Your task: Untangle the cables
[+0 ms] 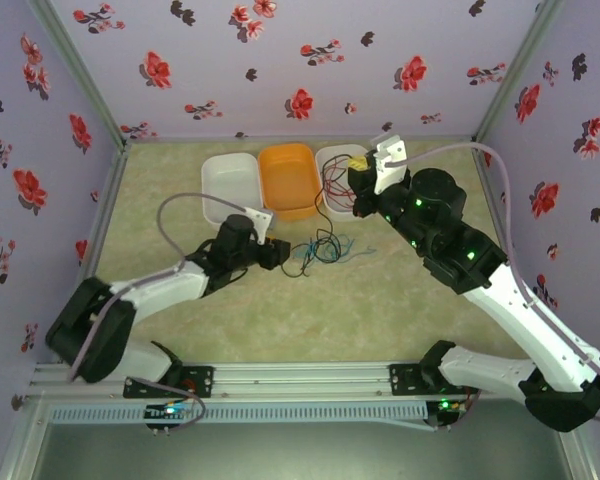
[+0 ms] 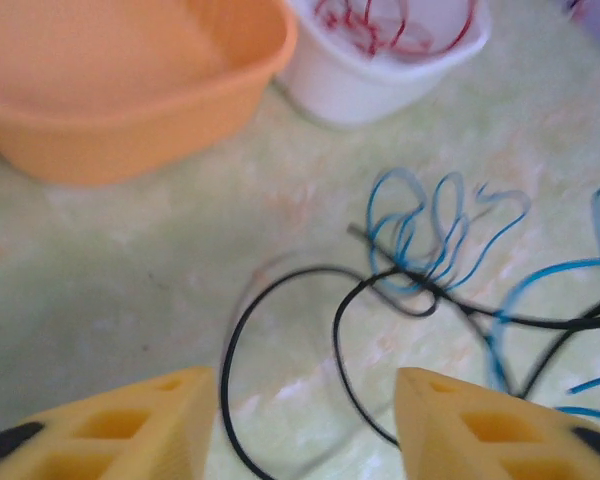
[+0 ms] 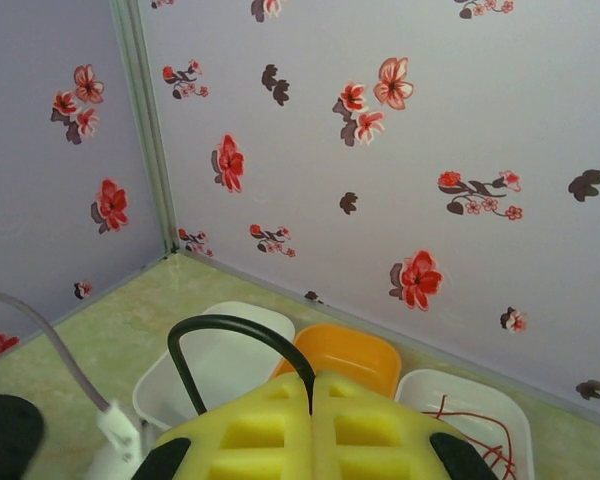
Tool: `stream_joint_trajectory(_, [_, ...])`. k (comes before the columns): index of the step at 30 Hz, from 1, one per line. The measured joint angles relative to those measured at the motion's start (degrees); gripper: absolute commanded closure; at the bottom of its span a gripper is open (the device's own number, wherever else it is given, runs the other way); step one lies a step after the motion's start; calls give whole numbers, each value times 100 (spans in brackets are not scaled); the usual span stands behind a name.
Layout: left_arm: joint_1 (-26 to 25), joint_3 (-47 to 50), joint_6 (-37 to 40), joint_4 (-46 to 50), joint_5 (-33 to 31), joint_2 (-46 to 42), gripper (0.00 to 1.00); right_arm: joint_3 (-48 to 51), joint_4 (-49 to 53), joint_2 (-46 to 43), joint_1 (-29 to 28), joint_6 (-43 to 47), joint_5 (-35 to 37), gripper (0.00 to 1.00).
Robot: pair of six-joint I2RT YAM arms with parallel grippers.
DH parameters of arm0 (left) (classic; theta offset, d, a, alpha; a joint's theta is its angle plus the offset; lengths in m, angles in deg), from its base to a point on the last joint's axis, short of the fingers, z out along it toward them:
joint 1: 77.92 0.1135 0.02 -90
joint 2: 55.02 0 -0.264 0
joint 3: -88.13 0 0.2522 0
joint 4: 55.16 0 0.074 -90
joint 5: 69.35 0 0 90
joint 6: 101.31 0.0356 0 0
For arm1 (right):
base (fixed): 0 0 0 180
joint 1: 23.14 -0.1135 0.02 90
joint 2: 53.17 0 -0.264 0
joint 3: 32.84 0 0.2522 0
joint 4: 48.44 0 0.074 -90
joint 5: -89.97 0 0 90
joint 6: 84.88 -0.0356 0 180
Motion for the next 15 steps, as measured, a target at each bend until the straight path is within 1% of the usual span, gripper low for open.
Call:
stream_joint_trajectory(3, [20, 177, 354, -365, 66, -533, 37, 92, -20, -46, 0, 50, -140, 100])
stream_joint_trajectory(6, [37, 214, 745, -750, 348, -625, 34, 203, -61, -87, 0, 92, -354, 100])
stream_joint_trajectory(10, [98, 138, 1196, -1088, 1023, -315, 36, 350, -140, -116, 0, 155, -649, 100])
stream_joint_trajectory(15, [146, -192, 1720, -1187, 1934, 247, 40, 474, -199, -118, 0, 195, -944, 100])
